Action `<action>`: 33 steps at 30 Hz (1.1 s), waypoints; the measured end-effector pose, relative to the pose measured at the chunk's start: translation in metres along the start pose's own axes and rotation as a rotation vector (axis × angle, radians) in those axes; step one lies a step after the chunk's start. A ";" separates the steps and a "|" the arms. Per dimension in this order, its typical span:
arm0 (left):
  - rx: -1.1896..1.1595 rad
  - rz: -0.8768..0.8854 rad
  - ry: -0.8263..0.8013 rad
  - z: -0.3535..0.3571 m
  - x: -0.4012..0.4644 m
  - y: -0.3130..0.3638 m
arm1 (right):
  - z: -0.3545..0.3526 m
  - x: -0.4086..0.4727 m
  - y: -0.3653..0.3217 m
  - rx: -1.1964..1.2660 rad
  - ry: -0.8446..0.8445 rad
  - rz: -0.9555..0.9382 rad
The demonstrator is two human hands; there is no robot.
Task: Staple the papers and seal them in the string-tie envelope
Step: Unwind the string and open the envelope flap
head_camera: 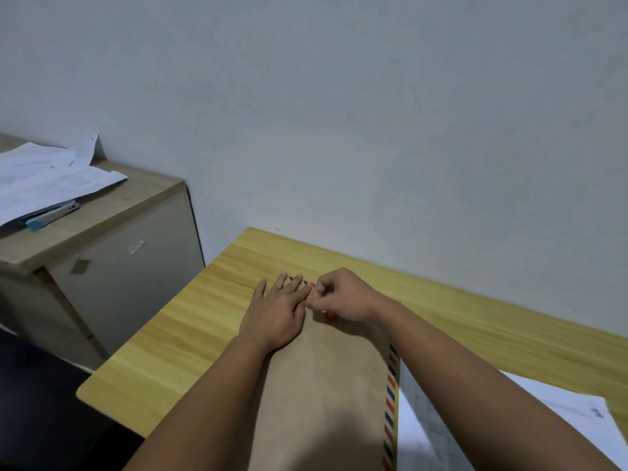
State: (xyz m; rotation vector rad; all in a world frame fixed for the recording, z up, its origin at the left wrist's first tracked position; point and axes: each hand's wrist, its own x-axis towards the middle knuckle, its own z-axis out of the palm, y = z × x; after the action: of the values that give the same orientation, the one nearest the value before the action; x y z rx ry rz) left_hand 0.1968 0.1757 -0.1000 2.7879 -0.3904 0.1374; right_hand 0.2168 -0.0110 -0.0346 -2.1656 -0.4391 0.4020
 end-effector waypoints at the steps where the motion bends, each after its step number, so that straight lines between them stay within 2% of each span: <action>1: 0.003 -0.004 -0.003 -0.001 0.000 0.001 | 0.001 -0.006 0.000 0.079 -0.019 0.014; 3: 0.006 -0.013 -0.003 -0.001 -0.001 0.002 | 0.002 -0.018 0.001 0.175 -0.064 0.052; 6: 0.009 -0.021 -0.003 -0.001 0.000 0.001 | -0.006 -0.036 0.005 0.156 -0.097 0.099; 12: -0.002 -0.016 0.012 0.001 -0.001 0.001 | -0.039 -0.045 0.026 -0.212 0.167 0.100; 16: -0.010 -0.014 0.015 0.002 0.000 0.000 | -0.054 -0.029 0.027 -0.609 0.189 0.092; 19: -0.004 -0.015 0.019 0.002 0.000 0.000 | -0.054 -0.012 0.024 -0.659 0.258 0.103; 22: -0.005 -0.015 0.016 0.002 0.000 0.001 | -0.049 0.004 0.016 -0.578 0.321 0.095; 24: -0.008 -0.014 0.017 0.001 0.000 0.001 | -0.039 0.010 0.011 -0.425 0.328 0.067; 29: -0.012 -0.003 0.016 0.002 0.000 0.000 | -0.010 0.003 -0.006 0.388 0.127 0.144; 33: -0.006 -0.008 0.011 0.001 -0.001 0.000 | 0.003 -0.022 -0.004 0.554 -0.016 0.236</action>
State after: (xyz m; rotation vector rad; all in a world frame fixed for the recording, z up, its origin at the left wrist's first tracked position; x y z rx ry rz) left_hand 0.1960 0.1760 -0.1016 2.7810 -0.3758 0.1490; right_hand 0.1953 -0.0166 -0.0297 -1.6740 -0.0608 0.5939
